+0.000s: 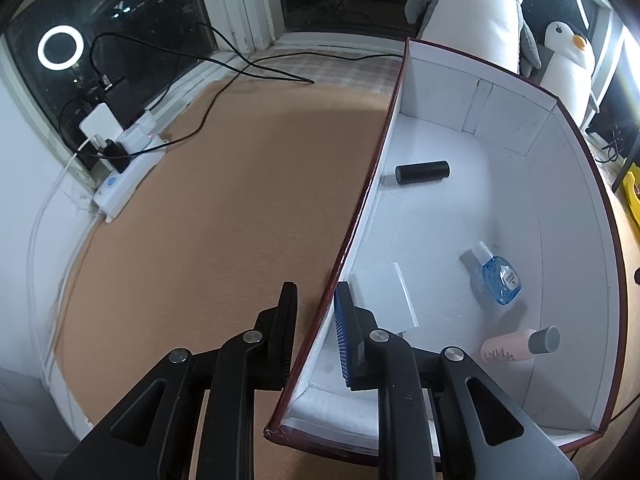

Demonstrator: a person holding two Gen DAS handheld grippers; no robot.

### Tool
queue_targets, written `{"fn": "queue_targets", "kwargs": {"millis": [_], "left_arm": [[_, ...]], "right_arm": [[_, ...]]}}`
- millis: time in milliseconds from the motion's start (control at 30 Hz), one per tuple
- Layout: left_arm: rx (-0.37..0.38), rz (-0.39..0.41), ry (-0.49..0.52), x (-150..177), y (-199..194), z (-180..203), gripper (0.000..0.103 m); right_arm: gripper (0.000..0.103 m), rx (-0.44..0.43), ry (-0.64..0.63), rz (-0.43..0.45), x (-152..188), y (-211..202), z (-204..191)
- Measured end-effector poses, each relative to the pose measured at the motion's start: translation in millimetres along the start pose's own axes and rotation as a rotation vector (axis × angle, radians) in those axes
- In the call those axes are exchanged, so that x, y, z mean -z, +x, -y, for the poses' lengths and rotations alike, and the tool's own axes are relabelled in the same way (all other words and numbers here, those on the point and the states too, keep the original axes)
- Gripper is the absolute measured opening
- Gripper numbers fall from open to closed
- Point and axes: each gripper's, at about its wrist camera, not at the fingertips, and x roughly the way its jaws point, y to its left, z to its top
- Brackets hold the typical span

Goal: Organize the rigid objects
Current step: 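Move the right gripper back over the mat toward the grey spoon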

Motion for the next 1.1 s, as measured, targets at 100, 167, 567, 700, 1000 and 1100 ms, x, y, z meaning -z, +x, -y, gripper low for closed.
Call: {"fn": "queue_targets", "kwargs": {"millis": [100, 167, 567, 700, 1000, 1100], "left_arm": [[-0.01, -0.003, 0.003, -1, 0, 1, 0.018], [-0.016, -0.005, 0.004, -1, 0, 2, 0.018], [-0.031, -0.012, -0.004, -2, 0, 5, 0.019], [-0.035, -0.014, -0.005, -2, 0, 5, 0.019], [-0.034, -0.014, -0.005, -3, 0, 5, 0.019], [-0.034, -0.014, -0.005, -3, 0, 5, 0.019]], "right_arm": [[0.041, 0.011, -0.045, -0.017, 6, 7, 1], [0.041, 0.014, -0.088, -0.034, 9, 14, -3], [0.045, -0.002, -0.217, -0.069, 1, 47, -17], [0.046, -0.006, -0.255, -0.066, -3, 52, -20], [0.05, 0.011, -0.34, -0.047, -15, 58, -31], [0.053, 0.012, -0.372, -0.04, -16, 61, -36]]}}
